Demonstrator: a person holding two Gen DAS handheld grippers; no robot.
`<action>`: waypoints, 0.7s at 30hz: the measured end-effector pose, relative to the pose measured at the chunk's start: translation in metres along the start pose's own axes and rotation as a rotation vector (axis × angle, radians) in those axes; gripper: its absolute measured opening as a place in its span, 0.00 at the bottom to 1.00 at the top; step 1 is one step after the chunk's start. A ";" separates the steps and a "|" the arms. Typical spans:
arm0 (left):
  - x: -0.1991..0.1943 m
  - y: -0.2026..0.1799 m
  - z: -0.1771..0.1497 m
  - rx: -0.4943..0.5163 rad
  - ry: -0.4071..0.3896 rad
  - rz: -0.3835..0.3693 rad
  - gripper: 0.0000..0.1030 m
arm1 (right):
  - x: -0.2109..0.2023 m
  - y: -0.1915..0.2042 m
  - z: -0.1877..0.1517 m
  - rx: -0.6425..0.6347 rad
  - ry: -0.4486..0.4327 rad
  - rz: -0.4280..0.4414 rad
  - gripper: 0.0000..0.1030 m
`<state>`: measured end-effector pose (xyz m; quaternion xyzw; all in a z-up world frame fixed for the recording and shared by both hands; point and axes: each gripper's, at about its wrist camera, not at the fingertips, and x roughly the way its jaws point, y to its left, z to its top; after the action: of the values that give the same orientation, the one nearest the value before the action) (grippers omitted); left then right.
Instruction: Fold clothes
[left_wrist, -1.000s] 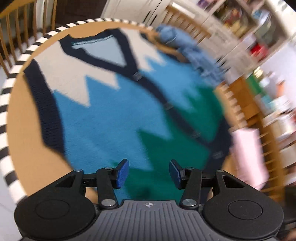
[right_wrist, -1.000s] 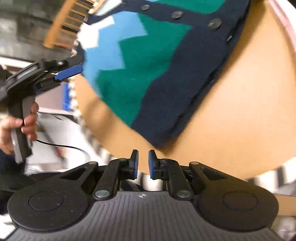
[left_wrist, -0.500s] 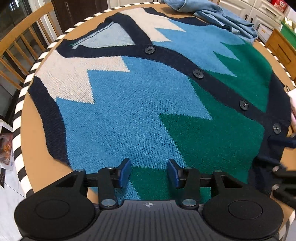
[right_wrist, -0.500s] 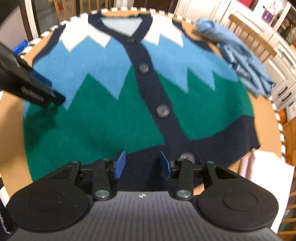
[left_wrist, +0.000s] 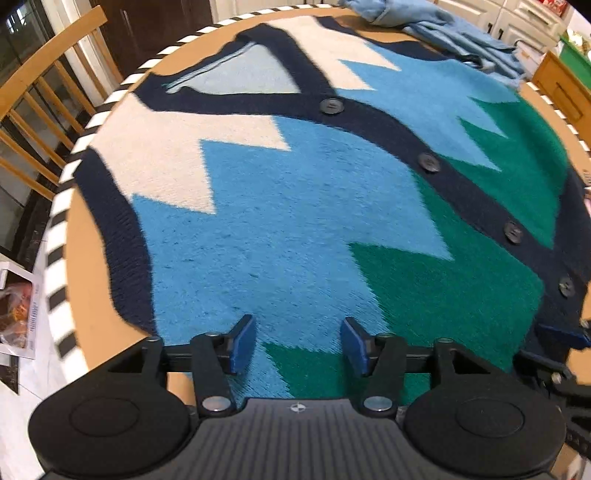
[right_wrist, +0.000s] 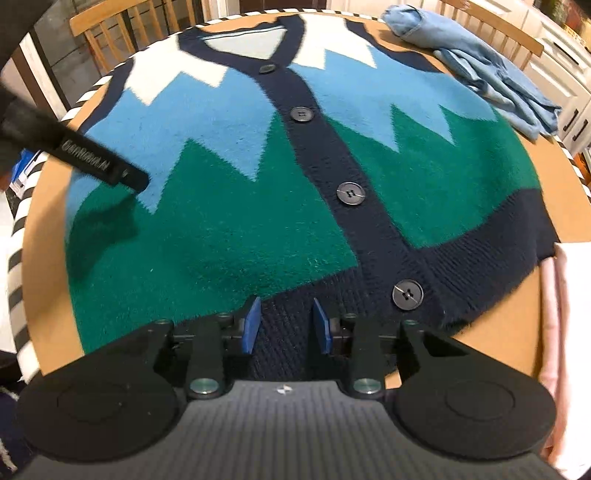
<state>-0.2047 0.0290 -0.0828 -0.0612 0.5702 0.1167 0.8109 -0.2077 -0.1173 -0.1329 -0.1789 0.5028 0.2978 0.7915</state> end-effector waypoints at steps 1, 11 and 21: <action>0.001 0.006 0.002 0.002 0.001 0.004 0.63 | 0.001 0.005 0.001 0.005 0.002 0.007 0.33; -0.017 0.006 0.043 0.108 -0.049 -0.060 0.60 | -0.016 0.007 0.022 0.099 -0.072 -0.109 0.41; 0.004 -0.047 0.062 0.229 -0.019 -0.133 0.60 | 0.021 -0.092 0.025 0.283 -0.005 -0.400 0.44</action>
<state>-0.1349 -0.0018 -0.0672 -0.0048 0.5666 -0.0026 0.8240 -0.1241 -0.1661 -0.1421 -0.1615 0.4921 0.0624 0.8531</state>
